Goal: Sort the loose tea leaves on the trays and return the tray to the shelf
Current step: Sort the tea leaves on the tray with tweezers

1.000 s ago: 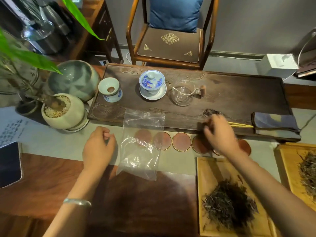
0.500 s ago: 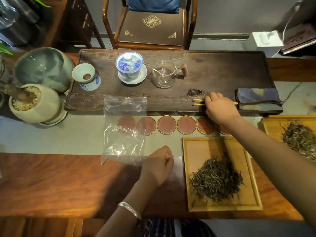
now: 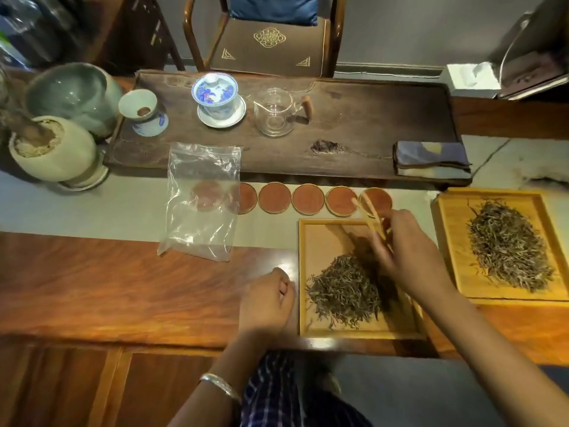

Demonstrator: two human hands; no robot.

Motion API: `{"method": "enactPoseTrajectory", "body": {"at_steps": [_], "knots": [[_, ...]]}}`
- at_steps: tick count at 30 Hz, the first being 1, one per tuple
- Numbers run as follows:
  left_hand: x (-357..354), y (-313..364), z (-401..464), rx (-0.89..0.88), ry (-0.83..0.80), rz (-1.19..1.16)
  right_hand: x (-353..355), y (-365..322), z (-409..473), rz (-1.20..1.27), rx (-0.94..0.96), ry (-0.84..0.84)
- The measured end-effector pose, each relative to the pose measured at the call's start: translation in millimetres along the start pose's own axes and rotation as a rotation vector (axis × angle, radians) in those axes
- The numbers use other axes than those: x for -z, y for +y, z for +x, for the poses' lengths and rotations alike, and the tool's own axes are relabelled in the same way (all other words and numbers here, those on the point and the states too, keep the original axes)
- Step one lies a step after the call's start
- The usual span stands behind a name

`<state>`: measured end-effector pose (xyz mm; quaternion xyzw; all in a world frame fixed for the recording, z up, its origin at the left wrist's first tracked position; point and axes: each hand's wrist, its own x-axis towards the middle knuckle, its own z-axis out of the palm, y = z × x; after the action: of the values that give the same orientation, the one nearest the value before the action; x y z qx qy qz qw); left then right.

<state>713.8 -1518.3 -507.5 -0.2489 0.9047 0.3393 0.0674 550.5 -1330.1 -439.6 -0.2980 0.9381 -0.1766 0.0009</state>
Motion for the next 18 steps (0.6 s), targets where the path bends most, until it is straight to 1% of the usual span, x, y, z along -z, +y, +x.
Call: {"method": "enactPoseTrajectory", "body": {"at_steps": [3, 6, 8, 10, 14, 18], "knots": [[-19, 3, -17, -0.001, 0.125, -0.071, -8, 5, -71, 0.134, -0.044, -0.070], [-41, 4, -27, -0.041, 0.257, -0.054, -17, 2, -118, 0.193, -0.020, -0.111], [-54, 2, -29, -0.039, 0.349, -0.042, -22, -1, -134, 0.151, 0.011, -0.105], [-64, 0, -23, -0.014, 0.400, -0.050, -28, 2, -139, 0.079, 0.026, -0.092], [-75, -7, -17, 0.009, 0.446, 0.012, -41, 11, -141, -0.012, 0.066, -0.104], [-76, -8, -17, -0.012, 0.465, 0.016, -51, 11, -142, -0.103, 0.129, -0.036]]}}
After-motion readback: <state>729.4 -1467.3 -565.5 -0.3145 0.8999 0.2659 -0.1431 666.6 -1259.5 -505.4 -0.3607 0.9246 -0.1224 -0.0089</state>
